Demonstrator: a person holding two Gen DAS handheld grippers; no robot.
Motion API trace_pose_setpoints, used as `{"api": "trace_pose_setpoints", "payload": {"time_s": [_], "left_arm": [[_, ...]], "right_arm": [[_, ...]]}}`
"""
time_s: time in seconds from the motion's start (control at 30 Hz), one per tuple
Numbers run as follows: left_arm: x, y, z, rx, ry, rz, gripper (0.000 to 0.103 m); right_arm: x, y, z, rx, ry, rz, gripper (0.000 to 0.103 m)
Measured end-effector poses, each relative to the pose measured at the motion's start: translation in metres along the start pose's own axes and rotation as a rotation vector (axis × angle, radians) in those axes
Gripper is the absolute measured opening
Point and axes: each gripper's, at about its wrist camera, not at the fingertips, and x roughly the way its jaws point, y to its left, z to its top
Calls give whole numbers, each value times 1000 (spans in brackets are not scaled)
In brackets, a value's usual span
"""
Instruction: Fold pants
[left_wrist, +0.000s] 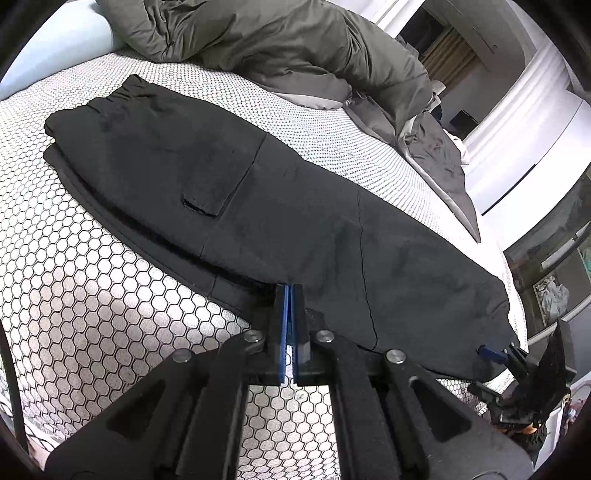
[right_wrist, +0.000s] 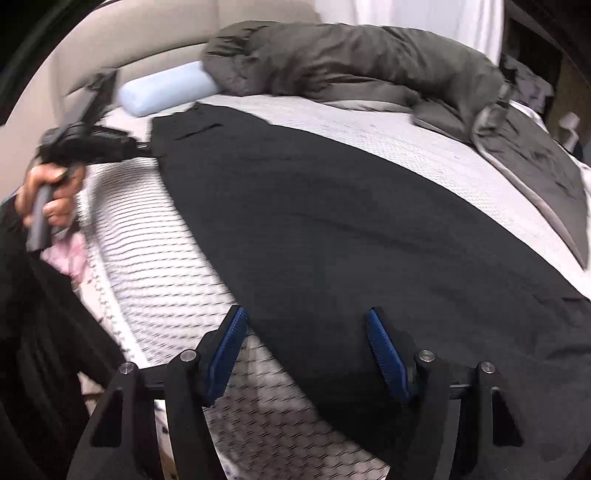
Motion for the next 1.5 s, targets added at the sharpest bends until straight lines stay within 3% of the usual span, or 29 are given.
{"api": "trace_pose_setpoints", "payload": {"time_s": [0.1,0.17,0.23,0.37,0.6,0.67,0.73,0.8,1.0,1.17,1.27,1.37,1.43,1.5], "left_arm": [[-1,1,0,3,0,3,0],[-2,1,0,1,0,0,0],[-3,1,0,-1,-1,-1,0],[-12,-3,-1,19,-20,-13,0],[1,7,-6,21,64,18,0],[-8,8,-4,21,32,21,0],[-20,16,0,1,-8,6,0],[-25,32,6,-52,-32,9,0],[-11,75,30,-184,-43,72,0],[-2,84,39,-194,-94,145,0],[-15,81,36,-167,-125,132,0],[-34,81,27,-128,-163,160,0],[-30,93,27,-163,-133,209,0],[-27,107,27,-210,-105,211,0]], "right_arm": [[3,5,-4,-29,18,-23,68],[11,2,-4,-18,43,-51,49],[10,-3,-2,11,33,-19,15],[-6,5,-1,-31,-18,19,6],[4,6,-10,-50,51,58,6],[0,7,-10,-63,41,61,15],[-7,6,-9,-59,10,84,42],[-17,-1,-7,-45,-36,98,50],[-21,-29,-6,72,-58,40,50],[1,-24,-9,47,26,7,50],[5,-21,-13,28,43,-4,50],[-1,-16,-16,-6,36,19,25],[-3,-13,-20,-31,41,24,21],[-1,-14,-22,-25,45,25,20]]}}
